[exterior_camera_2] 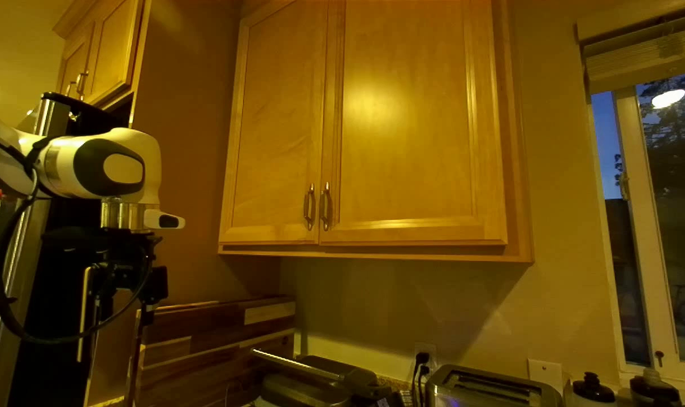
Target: Take the wooden bar out of the top cupboard, put it on the refrigerator, then close the cupboard door
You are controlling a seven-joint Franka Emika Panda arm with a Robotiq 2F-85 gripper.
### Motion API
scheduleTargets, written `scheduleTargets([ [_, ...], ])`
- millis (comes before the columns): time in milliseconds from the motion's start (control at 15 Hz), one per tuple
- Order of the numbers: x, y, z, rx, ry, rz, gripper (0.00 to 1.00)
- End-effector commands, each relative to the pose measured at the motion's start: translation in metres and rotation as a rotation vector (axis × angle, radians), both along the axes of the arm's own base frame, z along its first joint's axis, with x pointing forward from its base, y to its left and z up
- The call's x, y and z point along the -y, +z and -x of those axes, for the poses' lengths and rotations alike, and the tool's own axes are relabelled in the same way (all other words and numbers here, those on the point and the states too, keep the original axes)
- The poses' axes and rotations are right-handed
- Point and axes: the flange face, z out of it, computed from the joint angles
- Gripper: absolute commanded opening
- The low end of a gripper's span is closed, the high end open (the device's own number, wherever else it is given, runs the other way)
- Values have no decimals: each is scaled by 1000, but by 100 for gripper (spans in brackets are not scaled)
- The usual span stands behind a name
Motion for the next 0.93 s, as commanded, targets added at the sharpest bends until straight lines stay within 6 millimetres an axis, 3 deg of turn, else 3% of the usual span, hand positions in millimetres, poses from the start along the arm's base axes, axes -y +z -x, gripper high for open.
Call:
scheduleTargets([
  [0, 0, 1, 0, -1, 0, 0, 100],
  [533, 0, 1, 0, -1, 0, 0, 100],
  [667, 9, 5, -3, 1, 17, 10, 100],
  [867, 26, 33, -12, 39, 87, 25, 100],
])
